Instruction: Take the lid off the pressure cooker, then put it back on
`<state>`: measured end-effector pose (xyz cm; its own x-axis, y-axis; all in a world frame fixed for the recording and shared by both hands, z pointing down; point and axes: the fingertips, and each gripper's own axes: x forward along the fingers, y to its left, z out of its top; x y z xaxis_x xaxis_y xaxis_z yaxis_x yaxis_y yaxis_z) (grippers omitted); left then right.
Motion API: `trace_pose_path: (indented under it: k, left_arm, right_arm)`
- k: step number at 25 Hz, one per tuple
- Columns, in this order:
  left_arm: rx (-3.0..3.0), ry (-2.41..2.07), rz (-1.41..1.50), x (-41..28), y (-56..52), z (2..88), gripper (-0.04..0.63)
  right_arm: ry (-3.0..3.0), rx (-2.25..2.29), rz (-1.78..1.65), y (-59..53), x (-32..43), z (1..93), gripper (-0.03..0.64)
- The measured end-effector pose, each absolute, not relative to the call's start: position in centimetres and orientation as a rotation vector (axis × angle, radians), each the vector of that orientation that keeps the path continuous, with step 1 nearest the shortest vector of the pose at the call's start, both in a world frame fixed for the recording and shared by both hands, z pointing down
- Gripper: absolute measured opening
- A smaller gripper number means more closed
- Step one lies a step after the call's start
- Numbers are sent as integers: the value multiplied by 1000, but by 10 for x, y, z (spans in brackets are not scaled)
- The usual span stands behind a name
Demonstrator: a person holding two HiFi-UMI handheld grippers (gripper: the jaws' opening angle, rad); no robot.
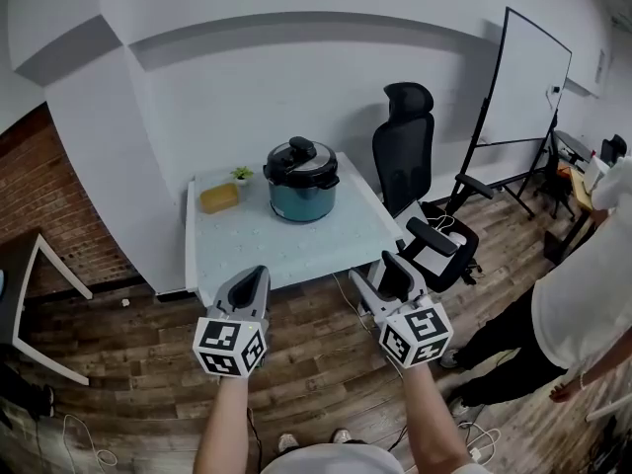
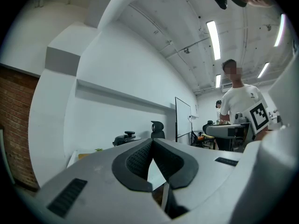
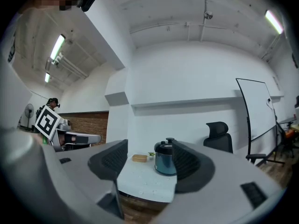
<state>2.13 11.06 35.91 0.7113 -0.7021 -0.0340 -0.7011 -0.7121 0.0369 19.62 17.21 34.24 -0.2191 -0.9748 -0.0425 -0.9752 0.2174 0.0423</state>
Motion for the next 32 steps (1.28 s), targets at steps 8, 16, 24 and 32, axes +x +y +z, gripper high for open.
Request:
trace_pose_path:
  k: [8,16,24,32]
  left_arm:
    - [2850,-1239,-79,34,109,365,12]
    - [2817,-1315,-80,41,98,365,12]
    - [2834,-1329,-103,46,34,363,12]
    - [2864,-1266,-104,49,-82,363,12]
  right_arm:
    - [2490,-1928,114,162,212,345,391]
    - [2528,-1864,115,139,224,347,391]
    - [2519,-1880,146,77,235,348,387]
    - [2492,-1930,152,-35,231,349,376]
